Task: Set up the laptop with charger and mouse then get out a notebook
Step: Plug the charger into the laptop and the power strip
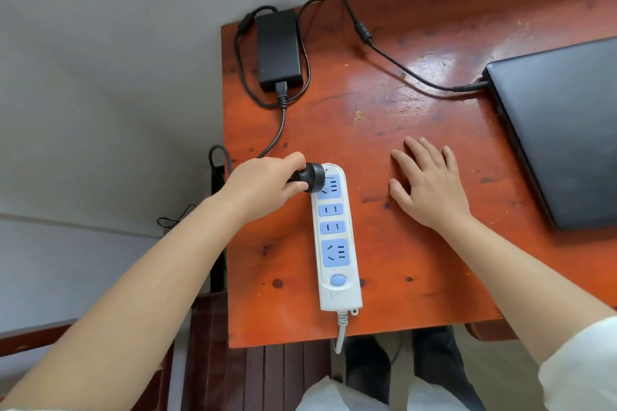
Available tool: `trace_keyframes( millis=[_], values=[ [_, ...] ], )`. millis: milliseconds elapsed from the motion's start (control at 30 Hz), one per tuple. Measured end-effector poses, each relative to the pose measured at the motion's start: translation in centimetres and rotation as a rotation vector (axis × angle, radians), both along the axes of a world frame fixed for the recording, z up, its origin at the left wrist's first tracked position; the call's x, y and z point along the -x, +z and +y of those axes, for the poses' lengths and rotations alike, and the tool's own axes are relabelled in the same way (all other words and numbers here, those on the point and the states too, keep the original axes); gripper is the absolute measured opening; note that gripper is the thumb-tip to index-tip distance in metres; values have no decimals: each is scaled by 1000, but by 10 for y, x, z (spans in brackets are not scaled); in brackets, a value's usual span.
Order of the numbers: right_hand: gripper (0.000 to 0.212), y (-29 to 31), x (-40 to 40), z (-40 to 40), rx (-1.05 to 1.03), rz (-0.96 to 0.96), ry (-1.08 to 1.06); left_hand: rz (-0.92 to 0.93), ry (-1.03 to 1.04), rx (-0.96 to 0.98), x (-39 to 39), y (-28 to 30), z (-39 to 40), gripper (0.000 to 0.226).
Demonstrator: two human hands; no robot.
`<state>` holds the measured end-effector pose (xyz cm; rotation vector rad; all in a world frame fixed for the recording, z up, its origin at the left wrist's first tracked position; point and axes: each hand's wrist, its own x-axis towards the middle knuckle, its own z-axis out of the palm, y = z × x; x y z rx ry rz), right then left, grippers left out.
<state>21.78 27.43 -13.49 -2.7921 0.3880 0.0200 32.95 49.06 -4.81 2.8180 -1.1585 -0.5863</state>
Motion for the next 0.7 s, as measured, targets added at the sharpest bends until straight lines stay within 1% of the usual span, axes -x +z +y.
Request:
trace_keyframes(
  millis=[67,133,267,367,467,600,700],
  values=[
    [49,0,0,-1,-5,-3,2,-85,-26,49,3,4,-2,24],
    [49,-1,1,-1,-11,-7,2,-103,-36,56,7,8,-6,26],
    [48,-1,1,-2,-15,-9,6,-88,-36,-77,7,18,-20,25],
    [48,-1,1,-2,-20,-12,7,-93,-84,-185,4,25,-35,24],
    [48,-1,1,-3,-32,-26,8,-59,-86,-231,6,27,-46,22],
    [48,-2,1,-3,-38,-21,14,-85,-43,-189,7,26,-43,25],
    [48,-2,2,-5,-46,-29,10,-56,-15,-106,5,23,-33,23]
  ],
)
